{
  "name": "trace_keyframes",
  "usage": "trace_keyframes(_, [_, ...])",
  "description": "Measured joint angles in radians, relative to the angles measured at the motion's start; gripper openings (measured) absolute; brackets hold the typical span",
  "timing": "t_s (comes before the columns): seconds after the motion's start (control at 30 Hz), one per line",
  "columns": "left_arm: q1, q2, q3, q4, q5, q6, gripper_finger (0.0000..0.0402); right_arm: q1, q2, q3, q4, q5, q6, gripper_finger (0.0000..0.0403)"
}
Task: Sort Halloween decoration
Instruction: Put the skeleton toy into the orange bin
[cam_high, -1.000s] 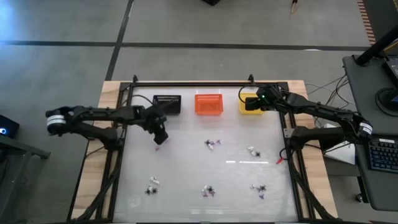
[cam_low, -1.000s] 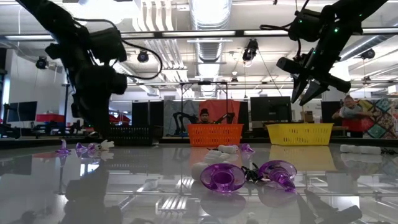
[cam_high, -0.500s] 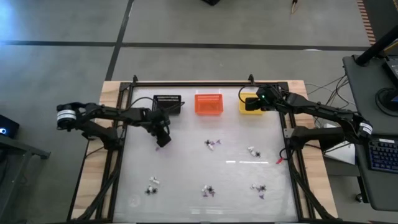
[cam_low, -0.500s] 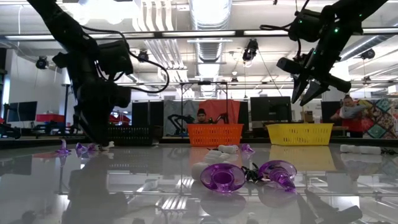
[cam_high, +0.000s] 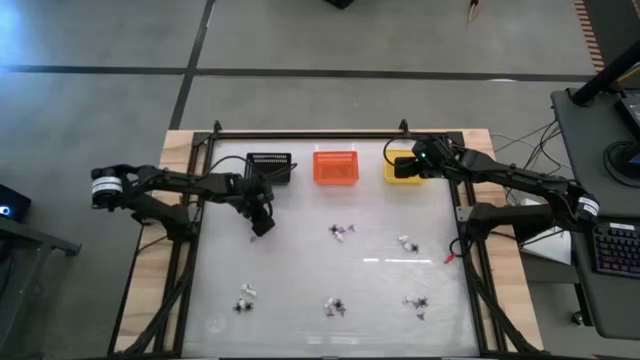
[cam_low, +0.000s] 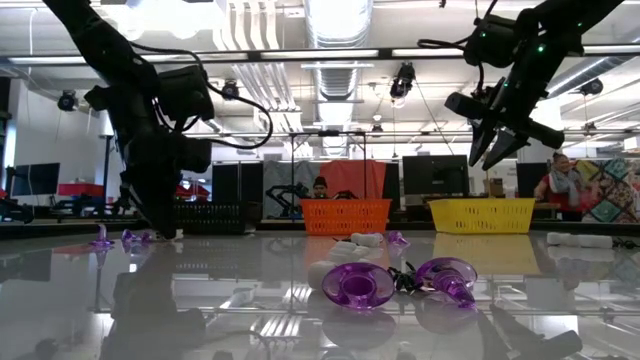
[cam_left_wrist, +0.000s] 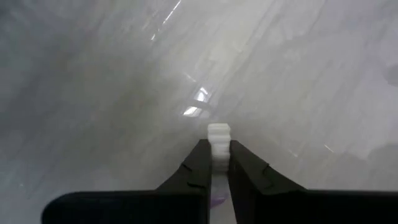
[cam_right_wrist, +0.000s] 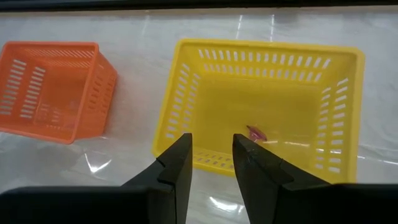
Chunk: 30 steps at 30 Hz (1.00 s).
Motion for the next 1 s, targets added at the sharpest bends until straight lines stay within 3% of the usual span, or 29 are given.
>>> trace_keyframes(0.2, [-0.003,-0.045,0.019,0.008,0.051,-0.003,0.0005,0.000,0.000,0.000,0.000,0.000,-0.008,0.0103])
trace_keyframes(0.47, [0.004,-0.046,0.148,0.034,0.026,0.056,0.0001,0.000,0.000,0.000,0.000,0.000,-0.008,0.0103])
trace_keyframes(1.0, [0.101,0.273,0.530,0.035,-0.012,0.300,0.0000,0.000,0.000,0.000,-0.001,0.000,-0.007,0.0101])
